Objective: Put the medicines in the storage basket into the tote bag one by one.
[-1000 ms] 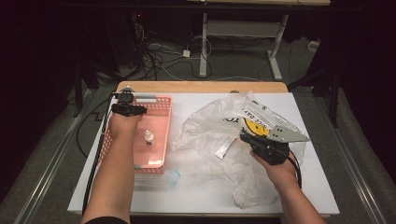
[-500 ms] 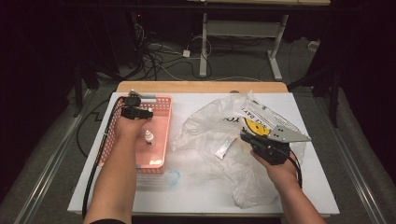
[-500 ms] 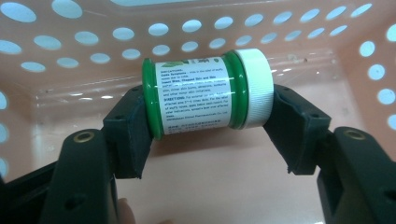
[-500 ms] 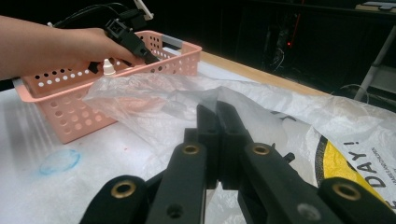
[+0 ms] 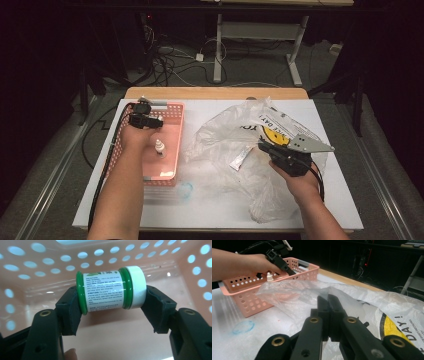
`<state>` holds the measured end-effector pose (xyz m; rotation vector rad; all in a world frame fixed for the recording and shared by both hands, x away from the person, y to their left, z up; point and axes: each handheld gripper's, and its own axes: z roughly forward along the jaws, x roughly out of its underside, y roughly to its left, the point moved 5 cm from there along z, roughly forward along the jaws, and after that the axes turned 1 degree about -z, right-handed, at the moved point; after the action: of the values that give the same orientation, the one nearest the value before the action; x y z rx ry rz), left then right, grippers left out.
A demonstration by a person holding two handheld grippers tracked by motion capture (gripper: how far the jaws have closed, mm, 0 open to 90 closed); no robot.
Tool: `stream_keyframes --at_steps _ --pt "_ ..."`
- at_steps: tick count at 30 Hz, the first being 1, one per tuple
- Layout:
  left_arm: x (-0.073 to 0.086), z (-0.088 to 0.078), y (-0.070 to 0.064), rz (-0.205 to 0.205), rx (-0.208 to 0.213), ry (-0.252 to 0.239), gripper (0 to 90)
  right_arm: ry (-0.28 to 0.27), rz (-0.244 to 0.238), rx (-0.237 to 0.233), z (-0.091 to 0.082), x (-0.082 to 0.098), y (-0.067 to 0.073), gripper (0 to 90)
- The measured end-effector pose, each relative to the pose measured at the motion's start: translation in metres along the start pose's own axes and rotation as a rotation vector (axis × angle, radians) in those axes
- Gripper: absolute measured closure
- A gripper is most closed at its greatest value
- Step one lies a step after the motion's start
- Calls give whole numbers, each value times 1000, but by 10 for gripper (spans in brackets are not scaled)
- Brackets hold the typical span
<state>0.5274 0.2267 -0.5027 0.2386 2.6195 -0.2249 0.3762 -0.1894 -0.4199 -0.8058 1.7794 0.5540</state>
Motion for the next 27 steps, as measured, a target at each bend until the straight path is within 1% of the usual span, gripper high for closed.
stream_keyframes --at_steps 3,5,9,10,11,14,15,17,19,20,23,24,25,27 --pt "1 -8 -1 -1 4 -12 352 0 1 -3 0 0 0 900" --pt "2 -14 -3 -10 19 -32 352 -2 1 -5 1 -1 1 900" --pt "6 -26 -6 1 16 -61 352 -4 -1 -3 0 -1 1 900" --pt "7 -30 -5 -7 22 -71 352 -5 0 -3 0 -1 1 900" --pt "7 -32 -5 -10 26 -70 352 -6 1 -3 -1 -1 1 900" --pt "9 -41 -6 -11 37 -91 352 -8 1 -2 -1 -2 1 900" --pt "10 -45 -7 -10 44 -100 352 -10 -1 -3 -2 -2 1 900" --pt "11 -51 -9 -8 44 -118 352 -11 2 -1 -2 -2 0 900" --pt "12 -56 -9 -11 57 -138 352 -12 1 -2 -2 -2 0 900" --pt "14 -58 -10 -4 59 -145 352 -12 2 -1 -2 -2 0 900" --pt "18 -62 -13 13 57 -149 352 -10 -2 -1 -2 -2 0 900" --pt "20 -63 -14 29 44 -146 352 -10 -1 -2 -2 -2 0 900" --pt "21 -64 -14 34 40 -146 352 -9 -3 -4 -2 -2 0 900" --pt "26 -66 -17 28 60 -144 352 -7 0 -4 -2 -1 1 900"
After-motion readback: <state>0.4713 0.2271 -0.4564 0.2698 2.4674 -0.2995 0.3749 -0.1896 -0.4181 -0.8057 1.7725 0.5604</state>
